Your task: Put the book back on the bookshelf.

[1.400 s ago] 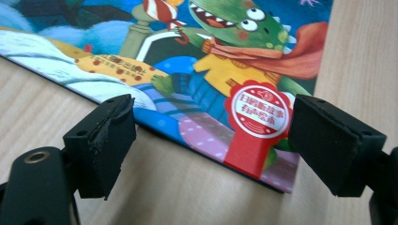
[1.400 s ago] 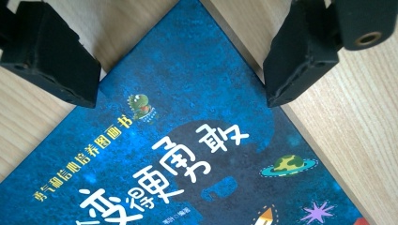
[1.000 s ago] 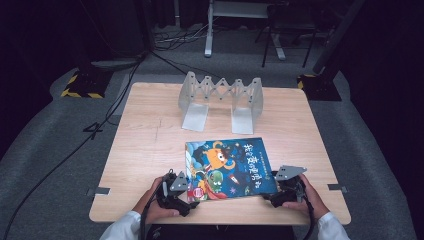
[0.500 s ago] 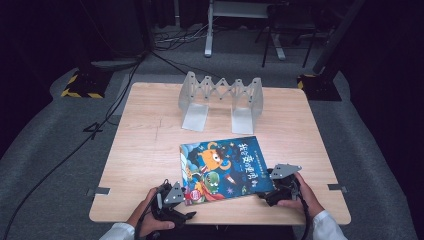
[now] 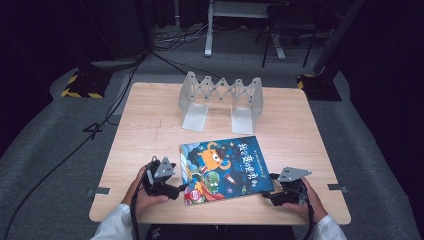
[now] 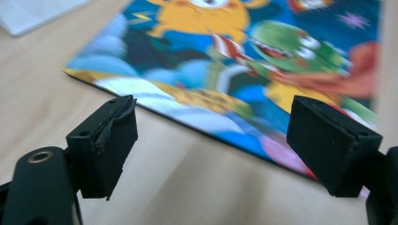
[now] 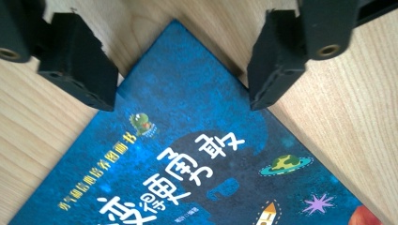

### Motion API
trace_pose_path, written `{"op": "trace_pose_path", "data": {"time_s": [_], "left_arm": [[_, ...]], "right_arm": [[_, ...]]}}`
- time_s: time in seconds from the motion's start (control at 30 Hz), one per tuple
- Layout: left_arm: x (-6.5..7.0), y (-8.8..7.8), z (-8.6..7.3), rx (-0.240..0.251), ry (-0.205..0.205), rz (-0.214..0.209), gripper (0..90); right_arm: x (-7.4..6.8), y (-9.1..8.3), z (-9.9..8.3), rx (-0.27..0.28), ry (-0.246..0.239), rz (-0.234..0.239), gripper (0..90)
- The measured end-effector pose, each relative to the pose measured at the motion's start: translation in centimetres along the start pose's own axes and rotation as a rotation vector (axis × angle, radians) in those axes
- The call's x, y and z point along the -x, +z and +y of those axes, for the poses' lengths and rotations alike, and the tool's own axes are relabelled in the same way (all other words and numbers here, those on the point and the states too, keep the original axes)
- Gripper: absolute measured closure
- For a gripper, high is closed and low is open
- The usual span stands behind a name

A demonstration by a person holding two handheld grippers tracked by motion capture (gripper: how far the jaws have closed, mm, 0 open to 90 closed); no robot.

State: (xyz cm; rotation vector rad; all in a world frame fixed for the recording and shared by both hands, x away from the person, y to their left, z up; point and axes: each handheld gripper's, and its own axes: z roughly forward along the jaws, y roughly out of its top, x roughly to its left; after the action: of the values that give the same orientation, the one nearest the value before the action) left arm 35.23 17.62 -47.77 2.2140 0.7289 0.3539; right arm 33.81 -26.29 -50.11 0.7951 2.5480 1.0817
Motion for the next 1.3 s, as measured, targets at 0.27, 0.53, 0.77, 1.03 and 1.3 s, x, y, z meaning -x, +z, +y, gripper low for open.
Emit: {"op": "trace_pose_path", "data": {"time_s": [0.27,0.53,0.77,1.03,1.3], "left_arm": [[-3.3,3.6,2.8,-0.048,0.017,0.018,17.0],[-5.5,6.8,3.7,-0.062,0.000,0.021,16.0],[-7.2,7.6,3.8,-0.057,-0.048,-0.046,15.3],[-6.9,7.3,3.3,-0.073,-0.052,-0.150,14.7],[-5.1,5.3,1.8,-0.103,0.000,-0.188,14.3]], "right_arm": [[0.0,-0.3,-0.3,0.012,0.014,0.003,30.4],[0.1,-0.2,-0.4,0.011,0.021,-0.006,27.8],[0.2,-0.2,-0.3,0.006,0.023,-0.002,26.3],[0.2,-0.2,-0.3,0.007,0.031,-0.013,26.0],[0.4,-0.1,-0.2,0.006,0.061,-0.047,26.4]]}}
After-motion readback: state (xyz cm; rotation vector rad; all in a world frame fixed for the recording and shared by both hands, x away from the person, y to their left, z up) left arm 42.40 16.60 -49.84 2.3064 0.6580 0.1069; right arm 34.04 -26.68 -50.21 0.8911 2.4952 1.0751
